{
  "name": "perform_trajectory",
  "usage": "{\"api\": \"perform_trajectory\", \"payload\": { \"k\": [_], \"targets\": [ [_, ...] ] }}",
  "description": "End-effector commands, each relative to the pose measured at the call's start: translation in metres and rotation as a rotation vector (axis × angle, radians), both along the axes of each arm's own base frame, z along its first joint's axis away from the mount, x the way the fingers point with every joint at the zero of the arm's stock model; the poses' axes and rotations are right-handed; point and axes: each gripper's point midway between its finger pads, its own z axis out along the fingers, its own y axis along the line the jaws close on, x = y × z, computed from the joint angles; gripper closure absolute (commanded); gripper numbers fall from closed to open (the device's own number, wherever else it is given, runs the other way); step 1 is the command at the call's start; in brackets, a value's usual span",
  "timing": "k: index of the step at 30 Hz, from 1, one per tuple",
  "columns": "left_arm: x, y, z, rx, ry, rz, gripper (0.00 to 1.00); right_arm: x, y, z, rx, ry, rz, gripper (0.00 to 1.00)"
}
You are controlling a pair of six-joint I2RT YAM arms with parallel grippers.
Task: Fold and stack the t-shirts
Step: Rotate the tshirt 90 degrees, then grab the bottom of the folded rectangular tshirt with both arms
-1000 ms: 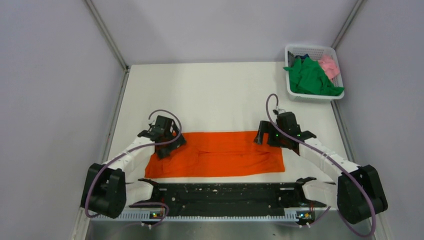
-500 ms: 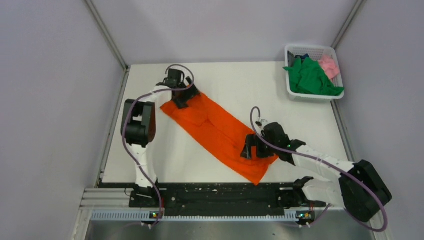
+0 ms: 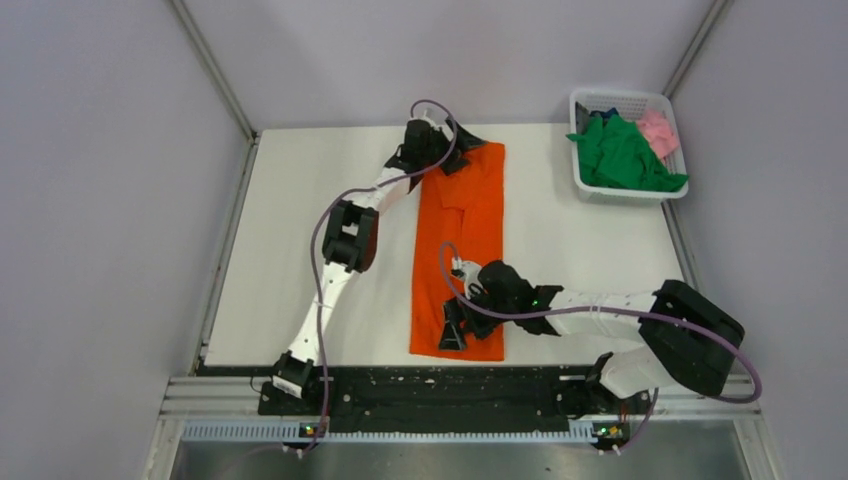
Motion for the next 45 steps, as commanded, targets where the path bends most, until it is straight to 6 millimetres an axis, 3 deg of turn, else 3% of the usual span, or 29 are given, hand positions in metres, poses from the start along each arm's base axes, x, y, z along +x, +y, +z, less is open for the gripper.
{"api": "perform_trajectory", "payload": {
  "k": [1,3,6,11,14,17,21,25,28,32,36,38,45],
  "targets": [
    [0.020,-0.003,-0.026,-0.058,0.041,0.123,0.01,-0.013,0.019,0.002,-0.019,-0.029,0.102,0.01],
    [0.030,0.008,-0.020,-0.033,0.022,0.177,0.01,-0.016,0.017,0.007,-0.028,-0.043,0.105,0.01],
    [0.029,0.010,0.017,-0.033,-0.033,0.146,0.01,-0.021,0.016,0.027,0.012,-0.068,0.109,0.01],
    [0.011,0.011,0.122,0.033,-0.210,0.097,0.01,-0.012,0.014,0.074,0.133,-0.168,0.037,0.01],
    [-0.025,0.022,0.173,0.087,-0.224,0.053,0.01,0.001,-0.005,0.073,0.080,-0.167,-0.126,0.01],
    [-0.090,0.041,0.191,0.151,-0.169,0.007,0.01,0.004,-0.027,0.058,0.014,-0.129,-0.233,0.01],
    [-0.200,0.090,0.167,0.338,-0.131,0.050,0.01,0.003,-0.056,0.041,-0.068,-0.073,-0.349,0.01],
    [-0.298,0.124,0.106,0.418,-0.011,0.041,0.01,-0.006,-0.076,0.020,-0.137,0.006,-0.422,0.02],
    [-0.359,0.141,0.061,0.443,0.106,0.004,0.01,-0.018,-0.082,0.005,-0.163,0.089,-0.436,0.05],
    [-0.424,0.162,0.014,0.481,0.279,-0.018,0.04,-0.030,-0.085,-0.014,-0.181,0.175,-0.459,0.12],
    [-0.470,0.157,-0.013,0.407,0.363,-0.088,0.08,-0.035,-0.078,-0.024,-0.149,0.231,-0.468,0.26],
    [-0.483,0.156,-0.020,0.409,0.397,-0.107,0.10,-0.036,-0.076,-0.027,-0.134,0.249,-0.474,0.35],
    [-0.494,0.154,-0.038,0.436,0.426,-0.120,0.18,-0.034,-0.084,-0.035,-0.150,0.254,-0.538,0.51]
  ]
}}
